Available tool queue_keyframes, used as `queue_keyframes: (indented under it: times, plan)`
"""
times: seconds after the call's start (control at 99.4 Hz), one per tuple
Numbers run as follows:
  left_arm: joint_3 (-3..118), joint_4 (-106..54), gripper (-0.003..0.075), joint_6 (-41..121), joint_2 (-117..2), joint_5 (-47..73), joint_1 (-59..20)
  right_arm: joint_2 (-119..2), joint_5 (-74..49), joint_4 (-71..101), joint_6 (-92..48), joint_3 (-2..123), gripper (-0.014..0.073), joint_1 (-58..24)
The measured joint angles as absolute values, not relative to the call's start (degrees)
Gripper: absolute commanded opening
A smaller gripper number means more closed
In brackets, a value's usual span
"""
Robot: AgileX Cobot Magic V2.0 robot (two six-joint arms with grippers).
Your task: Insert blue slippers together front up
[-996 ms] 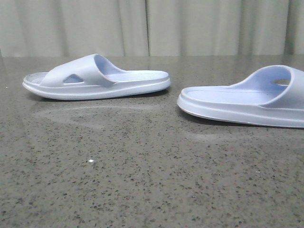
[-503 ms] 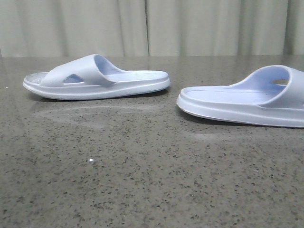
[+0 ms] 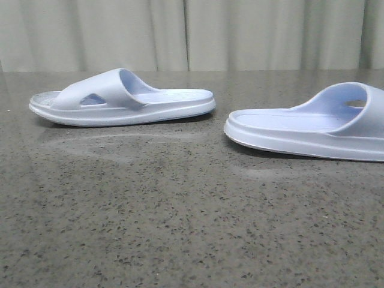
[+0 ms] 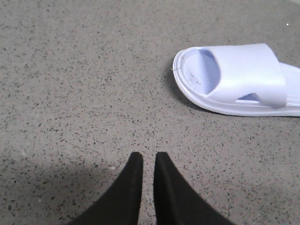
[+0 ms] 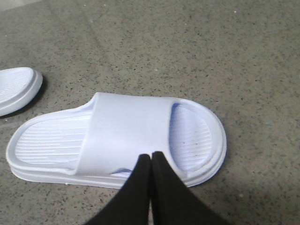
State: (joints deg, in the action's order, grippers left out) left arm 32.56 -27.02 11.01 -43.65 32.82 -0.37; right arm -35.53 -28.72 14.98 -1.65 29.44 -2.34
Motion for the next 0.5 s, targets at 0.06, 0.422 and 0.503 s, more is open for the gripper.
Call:
queue_keyframes:
  times: [0.06,0.422,0.503]
  plan:
    - [33.34,-27.99,0.0050,12.45,-45.88,33.41,-0.37,-35.97,-30.03,14.28,-1.56,29.54,-0.0025,-1.48]
    - [34.65,-42.54,0.0252,26.26,-52.53,33.80,-0.37,-36.08,-35.06,11.30,-1.56,31.21,0.0206,-0.07]
    - [34.97,-43.04,0.0252,26.68,-53.09,33.80,-0.37,-36.31,-35.80,10.32,-1.56,32.10,0.0206,1.11]
